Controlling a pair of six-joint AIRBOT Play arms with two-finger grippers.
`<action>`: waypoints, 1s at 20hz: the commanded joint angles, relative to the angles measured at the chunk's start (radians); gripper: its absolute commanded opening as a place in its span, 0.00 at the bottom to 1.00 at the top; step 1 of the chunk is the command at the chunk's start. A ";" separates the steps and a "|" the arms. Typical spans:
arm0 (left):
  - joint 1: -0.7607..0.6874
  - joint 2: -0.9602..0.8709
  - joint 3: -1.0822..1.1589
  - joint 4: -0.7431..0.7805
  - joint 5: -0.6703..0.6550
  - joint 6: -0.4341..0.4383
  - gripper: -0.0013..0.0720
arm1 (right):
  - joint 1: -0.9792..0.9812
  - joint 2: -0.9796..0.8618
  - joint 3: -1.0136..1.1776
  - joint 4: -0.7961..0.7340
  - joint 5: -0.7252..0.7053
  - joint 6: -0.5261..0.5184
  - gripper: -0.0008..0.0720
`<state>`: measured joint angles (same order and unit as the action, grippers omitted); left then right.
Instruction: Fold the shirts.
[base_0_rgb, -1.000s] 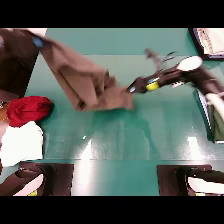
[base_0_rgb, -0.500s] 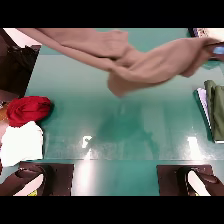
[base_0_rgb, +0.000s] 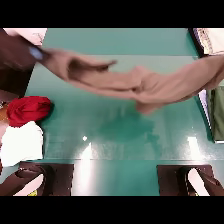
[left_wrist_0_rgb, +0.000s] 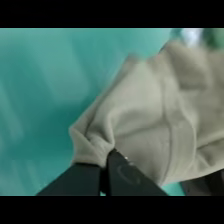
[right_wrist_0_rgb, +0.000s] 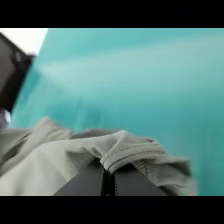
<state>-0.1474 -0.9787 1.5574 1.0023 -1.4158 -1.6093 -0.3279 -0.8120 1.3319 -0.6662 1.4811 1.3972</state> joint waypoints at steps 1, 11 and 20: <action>0.000 0.001 -0.433 -0.008 0.224 0.019 0.05 | 0.157 -0.151 0.000 -0.196 0.047 0.020 0.04; 0.001 -0.005 -0.771 0.272 0.423 -0.007 0.72 | 0.535 -0.402 0.000 -0.564 0.074 0.032 0.04; -0.002 -0.044 -0.584 -0.049 0.436 0.373 0.72 | 0.546 -0.400 0.000 -0.558 0.131 0.039 0.04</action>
<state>-0.1482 -0.9970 0.9100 1.1275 -1.0008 -1.4391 0.2134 -1.2098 1.3319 -1.2194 1.6100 1.4315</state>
